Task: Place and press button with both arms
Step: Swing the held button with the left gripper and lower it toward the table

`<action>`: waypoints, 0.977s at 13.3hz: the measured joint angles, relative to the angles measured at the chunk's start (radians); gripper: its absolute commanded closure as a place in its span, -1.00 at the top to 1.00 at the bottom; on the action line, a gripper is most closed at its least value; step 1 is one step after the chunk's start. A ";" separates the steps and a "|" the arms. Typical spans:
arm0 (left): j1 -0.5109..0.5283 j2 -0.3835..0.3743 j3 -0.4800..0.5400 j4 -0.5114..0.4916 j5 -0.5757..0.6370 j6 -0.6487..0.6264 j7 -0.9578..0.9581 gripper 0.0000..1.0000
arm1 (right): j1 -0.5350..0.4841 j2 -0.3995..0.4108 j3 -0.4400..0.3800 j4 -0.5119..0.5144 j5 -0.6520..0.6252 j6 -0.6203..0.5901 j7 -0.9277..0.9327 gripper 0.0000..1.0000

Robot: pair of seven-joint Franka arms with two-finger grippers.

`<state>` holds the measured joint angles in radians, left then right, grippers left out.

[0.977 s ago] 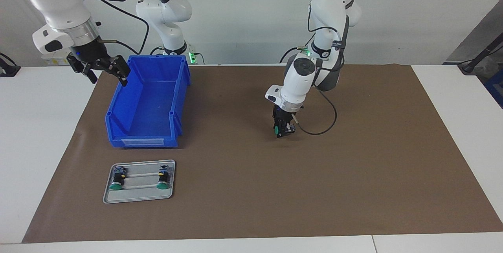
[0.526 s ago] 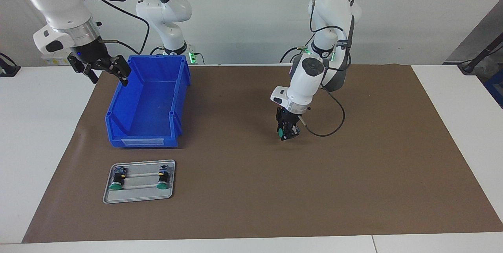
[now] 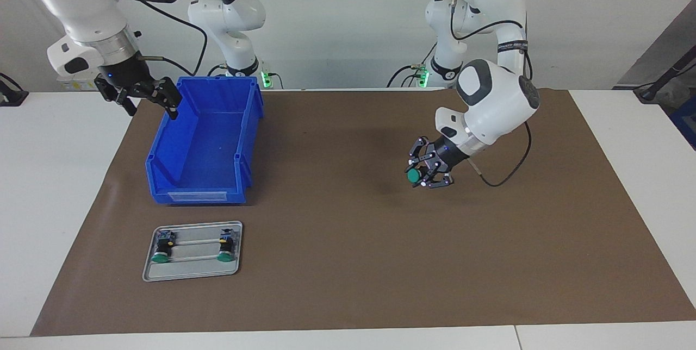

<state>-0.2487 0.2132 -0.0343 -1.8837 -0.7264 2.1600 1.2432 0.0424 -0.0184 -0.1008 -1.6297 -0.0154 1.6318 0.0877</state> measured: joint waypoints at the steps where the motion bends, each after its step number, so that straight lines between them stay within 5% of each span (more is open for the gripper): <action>1: 0.020 -0.005 0.001 -0.002 -0.063 -0.025 0.049 -1.00 | 0.000 0.000 0.000 0.000 0.000 0.000 0.000 1.00; 13: 0.084 -0.129 -0.001 -0.289 -0.552 -0.064 0.517 -1.00 | 0.004 0.000 0.000 0.076 -0.015 -0.101 -0.015 1.00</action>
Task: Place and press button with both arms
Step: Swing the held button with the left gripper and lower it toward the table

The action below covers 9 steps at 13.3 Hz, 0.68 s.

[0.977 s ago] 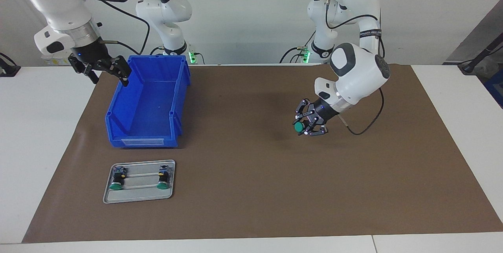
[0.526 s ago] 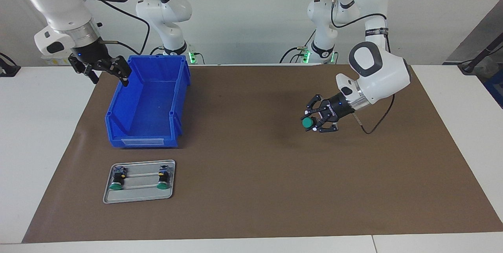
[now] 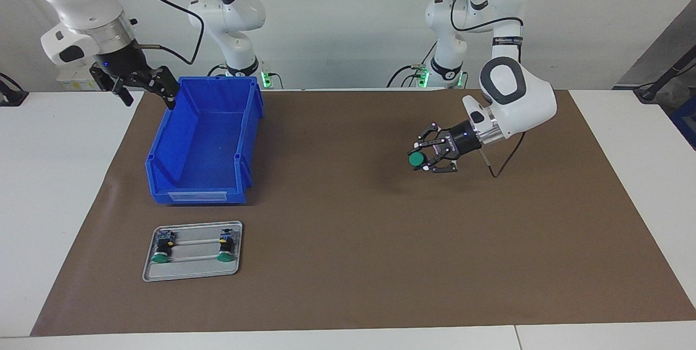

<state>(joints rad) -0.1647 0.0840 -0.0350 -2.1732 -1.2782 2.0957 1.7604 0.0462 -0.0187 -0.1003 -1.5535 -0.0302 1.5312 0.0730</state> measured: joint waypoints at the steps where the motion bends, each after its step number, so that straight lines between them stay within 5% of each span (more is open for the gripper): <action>1: -0.001 -0.004 -0.002 -0.033 -0.061 0.005 0.060 -1.00 | 0.000 0.002 0.000 0.000 0.000 0.000 -0.001 1.00; 9: -0.026 0.116 -0.016 -0.124 -0.391 0.008 0.445 -1.00 | 0.000 0.012 0.000 0.000 -0.001 0.000 -0.001 1.00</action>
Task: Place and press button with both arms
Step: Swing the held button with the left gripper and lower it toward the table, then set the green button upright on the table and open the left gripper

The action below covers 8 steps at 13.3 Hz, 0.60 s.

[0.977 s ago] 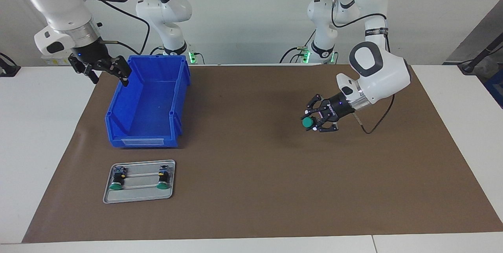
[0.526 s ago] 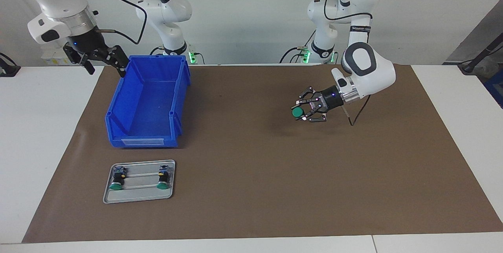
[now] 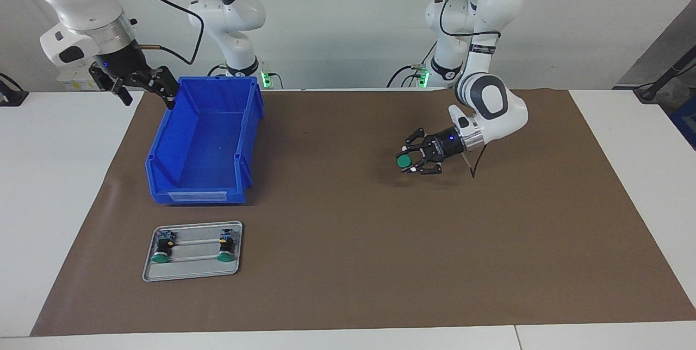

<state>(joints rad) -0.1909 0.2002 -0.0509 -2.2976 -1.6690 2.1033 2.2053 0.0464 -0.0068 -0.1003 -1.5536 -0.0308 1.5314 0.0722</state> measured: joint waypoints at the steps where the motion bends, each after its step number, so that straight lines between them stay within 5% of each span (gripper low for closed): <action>1: -0.006 0.011 -0.001 0.000 -0.034 -0.003 0.019 -1.00 | 0.000 0.000 0.000 0.000 0.000 0.000 0.000 1.00; 8: -0.073 0.025 -0.005 -0.021 -0.224 -0.024 0.102 -1.00 | 0.000 0.000 0.000 -0.002 0.000 0.000 0.000 1.00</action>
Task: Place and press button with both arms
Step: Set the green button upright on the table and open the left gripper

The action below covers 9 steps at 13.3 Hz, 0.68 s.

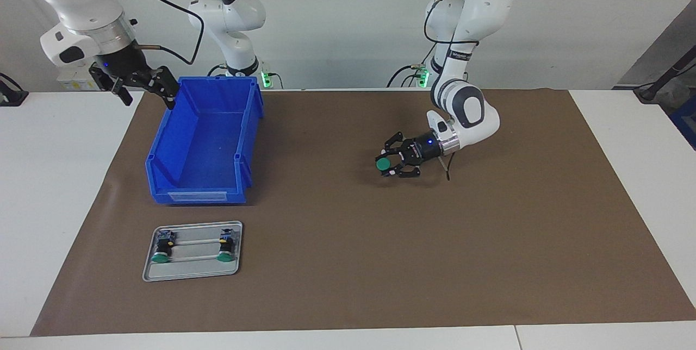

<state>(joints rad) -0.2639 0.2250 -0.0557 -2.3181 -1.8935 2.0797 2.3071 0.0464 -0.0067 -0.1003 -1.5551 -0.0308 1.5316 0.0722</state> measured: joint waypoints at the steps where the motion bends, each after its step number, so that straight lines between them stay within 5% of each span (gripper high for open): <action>1: -0.003 0.000 0.000 -0.014 -0.006 0.000 0.021 -1.00 | 0.000 0.000 0.000 0.000 0.000 0.000 0.000 1.00; 9: -0.010 0.000 0.002 -0.091 -0.032 -0.059 0.112 -1.00 | 0.000 0.000 0.000 -0.005 0.000 0.000 0.000 1.00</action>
<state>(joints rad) -0.2738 0.2255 -0.0540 -2.4092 -1.9256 2.0203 2.4187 0.0464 -0.0067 -0.1003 -1.5600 -0.0308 1.5316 0.0722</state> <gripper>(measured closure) 0.573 0.000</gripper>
